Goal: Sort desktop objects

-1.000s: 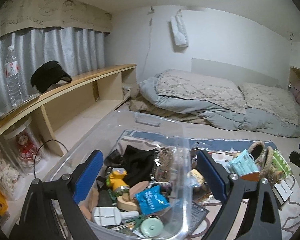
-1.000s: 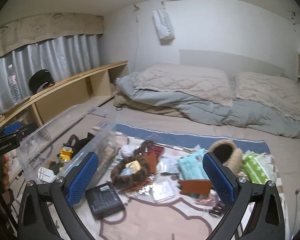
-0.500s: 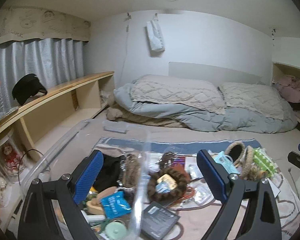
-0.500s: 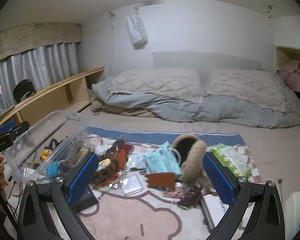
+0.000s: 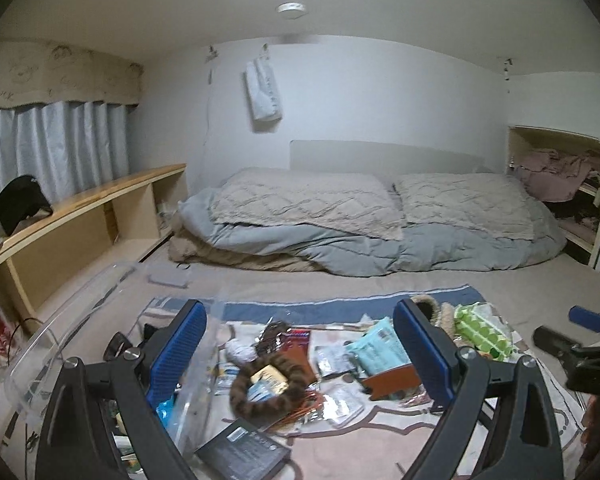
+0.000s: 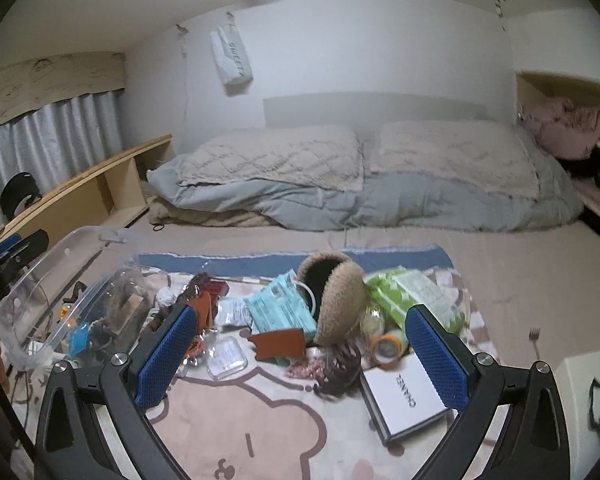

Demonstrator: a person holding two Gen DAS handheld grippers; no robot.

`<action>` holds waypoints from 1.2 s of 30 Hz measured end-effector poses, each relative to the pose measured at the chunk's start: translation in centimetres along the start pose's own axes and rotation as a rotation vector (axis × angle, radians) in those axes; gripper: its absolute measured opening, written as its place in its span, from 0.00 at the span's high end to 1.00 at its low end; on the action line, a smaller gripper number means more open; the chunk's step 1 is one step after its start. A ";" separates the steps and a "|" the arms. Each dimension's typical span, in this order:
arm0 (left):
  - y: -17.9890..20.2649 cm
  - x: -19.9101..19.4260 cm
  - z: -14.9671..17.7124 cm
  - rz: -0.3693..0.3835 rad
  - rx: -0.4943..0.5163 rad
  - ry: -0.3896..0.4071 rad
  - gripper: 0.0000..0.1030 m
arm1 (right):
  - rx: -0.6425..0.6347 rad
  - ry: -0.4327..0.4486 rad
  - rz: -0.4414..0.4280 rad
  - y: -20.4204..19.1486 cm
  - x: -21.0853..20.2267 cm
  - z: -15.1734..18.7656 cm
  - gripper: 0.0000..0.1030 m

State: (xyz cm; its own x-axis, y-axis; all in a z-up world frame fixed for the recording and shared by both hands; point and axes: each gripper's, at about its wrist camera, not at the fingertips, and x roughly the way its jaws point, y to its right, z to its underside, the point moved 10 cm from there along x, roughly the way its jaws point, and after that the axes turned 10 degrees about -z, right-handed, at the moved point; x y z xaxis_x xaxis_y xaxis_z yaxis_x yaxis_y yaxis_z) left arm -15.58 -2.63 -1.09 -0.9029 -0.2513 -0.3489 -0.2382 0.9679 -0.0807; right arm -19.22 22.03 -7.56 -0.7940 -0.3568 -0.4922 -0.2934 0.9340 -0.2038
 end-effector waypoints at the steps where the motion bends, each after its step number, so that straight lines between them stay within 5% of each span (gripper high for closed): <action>1: 0.7 -0.1 -0.1 0.010 0.005 0.005 0.07 | 0.011 -0.006 0.010 0.3 0.1 0.2 0.00; 20: 6.1 4.2 2.3 0.077 0.034 -0.032 0.07 | 0.049 -0.092 0.101 3.4 3.6 2.5 0.01; 30: 6.0 8.1 4.5 0.069 0.022 -0.118 0.08 | 0.121 -0.148 0.099 4.0 7.7 3.8 0.47; 36: 5.9 11.0 6.4 0.069 0.000 -0.186 0.08 | 0.087 -0.222 0.101 3.3 10.9 5.0 0.52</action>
State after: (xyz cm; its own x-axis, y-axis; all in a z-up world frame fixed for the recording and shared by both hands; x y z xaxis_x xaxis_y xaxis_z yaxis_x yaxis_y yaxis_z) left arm -24.67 0.40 -11.37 -0.8353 -0.1777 -0.5203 -0.1778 0.9828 -0.0502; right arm -26.19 21.12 -17.89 -0.6781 -0.2655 -0.6854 -0.1636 0.9636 -0.2115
